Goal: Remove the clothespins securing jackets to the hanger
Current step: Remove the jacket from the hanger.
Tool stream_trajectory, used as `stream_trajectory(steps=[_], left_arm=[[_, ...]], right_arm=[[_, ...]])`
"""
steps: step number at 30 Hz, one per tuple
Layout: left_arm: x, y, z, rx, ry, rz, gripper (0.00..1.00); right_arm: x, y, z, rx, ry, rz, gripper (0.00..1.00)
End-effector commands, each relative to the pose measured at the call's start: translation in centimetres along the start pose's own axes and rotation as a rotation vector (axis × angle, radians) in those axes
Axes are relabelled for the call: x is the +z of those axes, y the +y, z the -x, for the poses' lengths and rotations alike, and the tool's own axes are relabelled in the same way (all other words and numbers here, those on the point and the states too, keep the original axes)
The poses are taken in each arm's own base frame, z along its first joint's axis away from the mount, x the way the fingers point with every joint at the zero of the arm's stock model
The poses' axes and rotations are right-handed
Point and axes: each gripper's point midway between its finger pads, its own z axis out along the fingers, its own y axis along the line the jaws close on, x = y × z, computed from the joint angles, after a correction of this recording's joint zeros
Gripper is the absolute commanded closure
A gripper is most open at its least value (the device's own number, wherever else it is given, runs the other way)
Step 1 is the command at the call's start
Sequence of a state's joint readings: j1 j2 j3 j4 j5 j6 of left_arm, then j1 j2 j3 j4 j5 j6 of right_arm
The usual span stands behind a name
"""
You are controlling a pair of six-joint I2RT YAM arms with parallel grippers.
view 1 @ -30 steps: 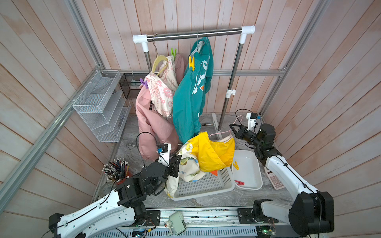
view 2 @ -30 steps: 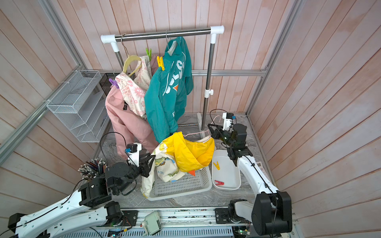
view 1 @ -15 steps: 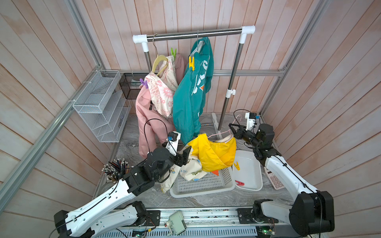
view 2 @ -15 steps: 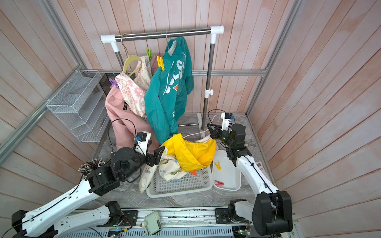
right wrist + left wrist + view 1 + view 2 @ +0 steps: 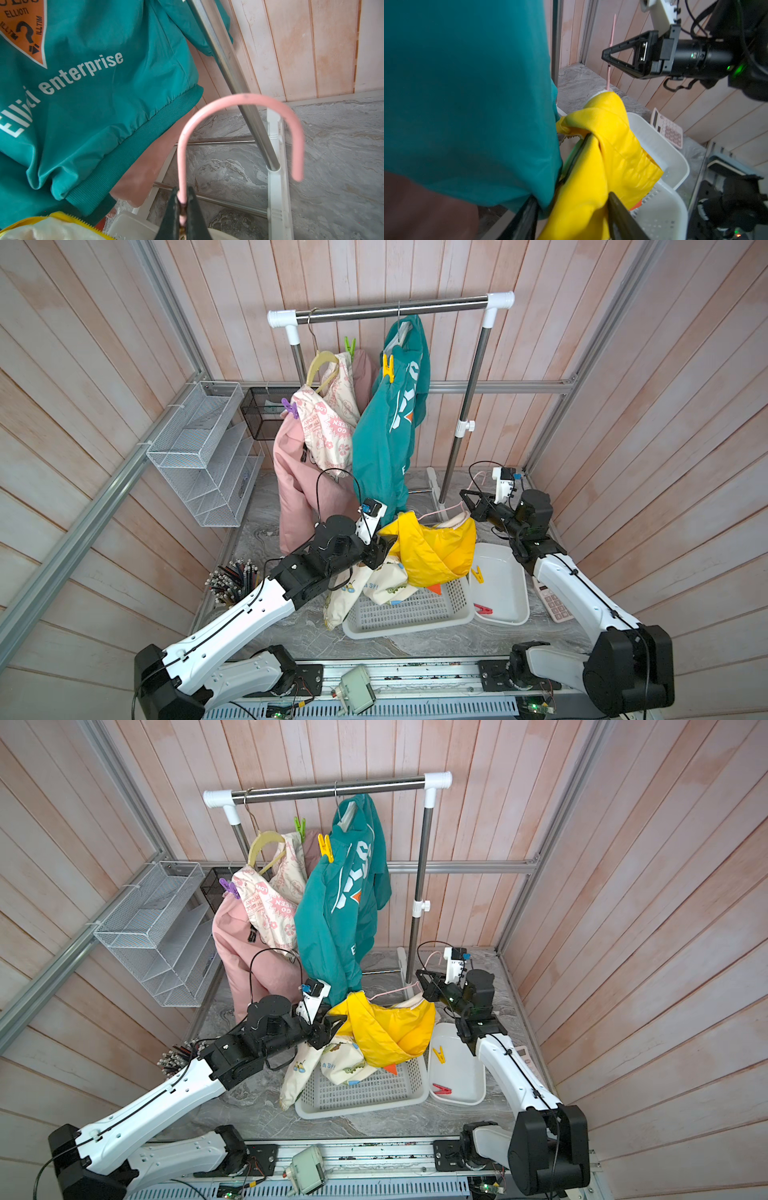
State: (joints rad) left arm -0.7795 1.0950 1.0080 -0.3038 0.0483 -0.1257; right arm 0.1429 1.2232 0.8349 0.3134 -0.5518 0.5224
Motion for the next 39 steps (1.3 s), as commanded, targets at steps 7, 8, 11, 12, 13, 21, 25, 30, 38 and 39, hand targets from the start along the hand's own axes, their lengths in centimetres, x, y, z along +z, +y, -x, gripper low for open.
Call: stream_trajectory(steps=[7, 8, 11, 12, 13, 21, 25, 30, 38, 39], left_arm=[[-1.2, 0.8, 1.5, -0.008, -0.046, 0.032, 0.90], [-1.3, 0.9, 1.5, -0.010, -0.049, 0.041, 0.91], [-2.0, 1.3, 1.9, -0.024, -0.069, 0.059, 0.98], [-2.3, 1.4, 2.1, -0.029, -0.082, 0.067, 1.00], [-2.6, 1.5, 2.3, -0.034, -0.092, 0.074, 1.00], [-4.9, 1.7, 3.2, -0.087, -0.189, 0.080, 1.00], [-5.1, 2.0, 2.8, -0.111, -0.192, 0.095, 1.00], [-6.0, 2.9, 3.4, -0.192, -0.263, 0.111, 1.00], [-6.9, 3.5, 3.3, -0.267, -0.301, 0.082, 1.00], [-6.6, 3.3, 3.1, -0.268, -0.289, 0.074, 1.00]], right_arm=[[0.4, 0.1, 0.8, -0.011, -0.007, -0.006, 1.00], [0.4, -0.1, 0.7, -0.008, -0.006, -0.013, 1.00], [0.5, -0.7, 0.7, -0.003, -0.008, -0.041, 1.00], [0.5, -0.9, 0.8, 0.001, -0.010, -0.054, 1.00], [0.5, -1.3, 0.8, 0.008, -0.012, -0.069, 1.00], [0.1, -3.5, 1.3, 0.092, -0.044, -0.123, 1.00], [0.2, -3.5, 1.5, 0.122, -0.056, -0.098, 1.00], [0.2, -3.9, 1.4, 0.176, -0.069, -0.068, 1.00], [0.2, -4.2, 1.5, 0.208, -0.077, -0.066, 1.00], [0.2, -4.2, 1.5, 0.218, -0.078, -0.060, 1.00]])
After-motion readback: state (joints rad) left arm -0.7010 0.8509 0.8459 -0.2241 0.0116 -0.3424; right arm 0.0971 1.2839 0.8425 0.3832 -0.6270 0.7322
